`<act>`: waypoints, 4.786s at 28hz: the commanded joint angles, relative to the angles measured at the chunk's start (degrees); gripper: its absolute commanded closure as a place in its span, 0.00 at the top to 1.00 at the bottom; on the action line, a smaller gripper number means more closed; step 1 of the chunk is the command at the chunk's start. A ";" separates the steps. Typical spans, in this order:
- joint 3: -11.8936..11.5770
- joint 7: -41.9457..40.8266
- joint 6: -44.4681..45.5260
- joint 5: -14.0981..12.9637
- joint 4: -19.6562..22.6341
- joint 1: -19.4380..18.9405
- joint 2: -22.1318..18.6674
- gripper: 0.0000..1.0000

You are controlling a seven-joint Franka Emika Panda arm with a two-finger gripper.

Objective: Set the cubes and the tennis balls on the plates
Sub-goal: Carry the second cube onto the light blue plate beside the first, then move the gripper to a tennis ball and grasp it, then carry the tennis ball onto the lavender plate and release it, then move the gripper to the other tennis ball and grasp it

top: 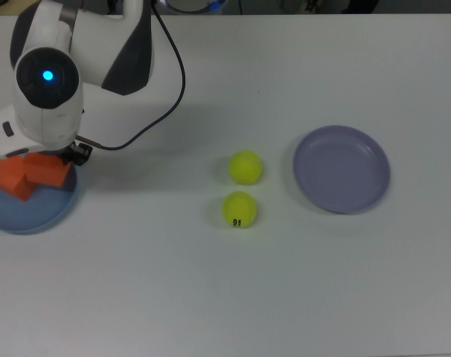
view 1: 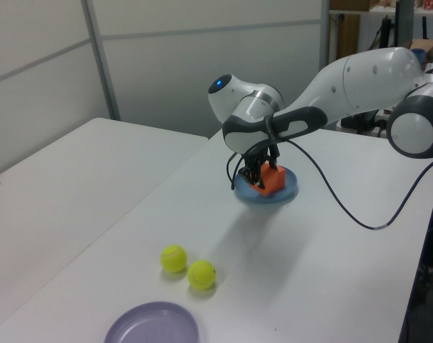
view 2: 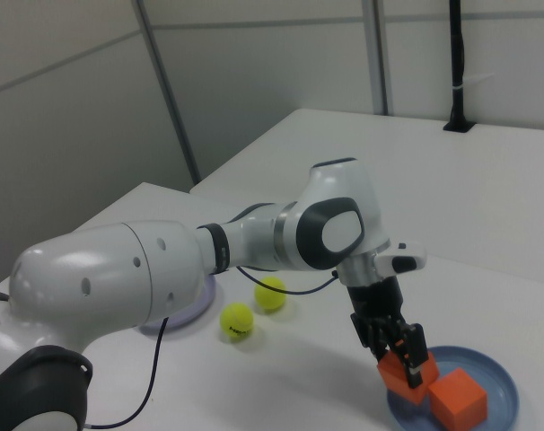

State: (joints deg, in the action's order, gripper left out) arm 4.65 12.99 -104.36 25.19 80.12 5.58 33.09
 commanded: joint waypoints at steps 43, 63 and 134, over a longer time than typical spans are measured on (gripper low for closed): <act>7.04 7.66 -16.31 -1.20 1.26 -20.17 1.54 1.00; 6.51 8.45 -18.33 5.48 1.26 -21.23 5.32 0.00; 10.20 13.64 4.26 5.48 5.39 -21.76 1.28 1.00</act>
State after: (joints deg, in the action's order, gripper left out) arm 15.17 27.13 -100.13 29.78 83.81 -15.89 35.12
